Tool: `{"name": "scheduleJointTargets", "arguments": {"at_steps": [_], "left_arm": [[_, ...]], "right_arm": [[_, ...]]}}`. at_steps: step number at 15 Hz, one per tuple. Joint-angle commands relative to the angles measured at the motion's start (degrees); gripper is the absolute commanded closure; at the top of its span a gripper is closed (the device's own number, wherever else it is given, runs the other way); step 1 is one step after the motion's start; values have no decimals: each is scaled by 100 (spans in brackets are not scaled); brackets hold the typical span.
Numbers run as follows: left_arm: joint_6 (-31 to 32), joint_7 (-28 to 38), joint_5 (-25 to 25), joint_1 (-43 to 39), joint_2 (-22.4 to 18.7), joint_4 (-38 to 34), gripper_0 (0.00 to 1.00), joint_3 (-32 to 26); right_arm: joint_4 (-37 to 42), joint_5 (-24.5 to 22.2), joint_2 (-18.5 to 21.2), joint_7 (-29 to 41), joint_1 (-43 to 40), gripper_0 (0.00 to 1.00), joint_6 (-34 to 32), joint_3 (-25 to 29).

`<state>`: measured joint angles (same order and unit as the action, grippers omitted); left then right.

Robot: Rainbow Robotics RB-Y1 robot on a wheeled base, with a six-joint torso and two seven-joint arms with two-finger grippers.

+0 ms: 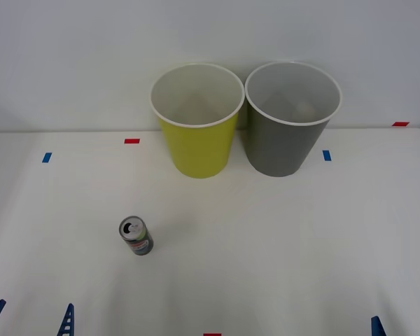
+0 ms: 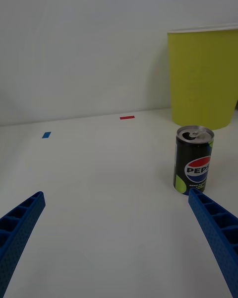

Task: Put cans in the gray bin and PET bottles in the light green bin.

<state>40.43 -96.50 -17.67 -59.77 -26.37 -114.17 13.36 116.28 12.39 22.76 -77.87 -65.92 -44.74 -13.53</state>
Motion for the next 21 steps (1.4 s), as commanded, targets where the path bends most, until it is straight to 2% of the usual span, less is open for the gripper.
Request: {"name": "scheduleJointTargets", "arguments": {"at_steps": [1,21], "left_arm": [[0,0,0,0,0,0,0,0],[0,0,0,0,0,0,0,0]], "right_arm": [[0,0,0,0,0,0,0,0],[0,0,0,0,0,0,0,0]]}}
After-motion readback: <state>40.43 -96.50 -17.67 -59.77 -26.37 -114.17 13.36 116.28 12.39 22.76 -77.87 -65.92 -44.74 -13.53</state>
